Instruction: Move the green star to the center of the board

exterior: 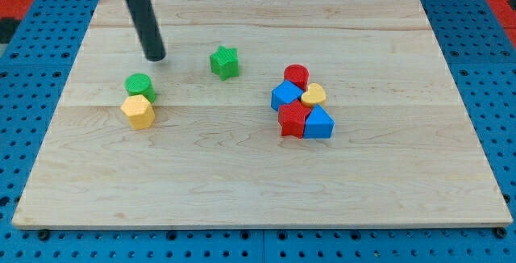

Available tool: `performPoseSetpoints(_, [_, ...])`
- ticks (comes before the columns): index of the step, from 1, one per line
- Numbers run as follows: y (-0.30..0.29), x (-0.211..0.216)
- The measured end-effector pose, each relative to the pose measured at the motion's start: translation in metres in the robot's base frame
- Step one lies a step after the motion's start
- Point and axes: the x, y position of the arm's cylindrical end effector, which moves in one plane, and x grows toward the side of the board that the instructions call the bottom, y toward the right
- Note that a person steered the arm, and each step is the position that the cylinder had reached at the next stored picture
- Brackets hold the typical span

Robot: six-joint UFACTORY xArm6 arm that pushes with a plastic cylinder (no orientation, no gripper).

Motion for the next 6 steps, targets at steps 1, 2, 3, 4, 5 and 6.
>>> performPoseSetpoints(1, [0.049,0.018])
performPoseSetpoints(2, [0.106,0.040])
performPoseSetpoints(3, [0.133,0.044])
performPoseSetpoints(4, [0.067,0.026])
performPoseSetpoints(5, [0.010,-0.014])
performPoseSetpoints(6, [0.048,-0.049])
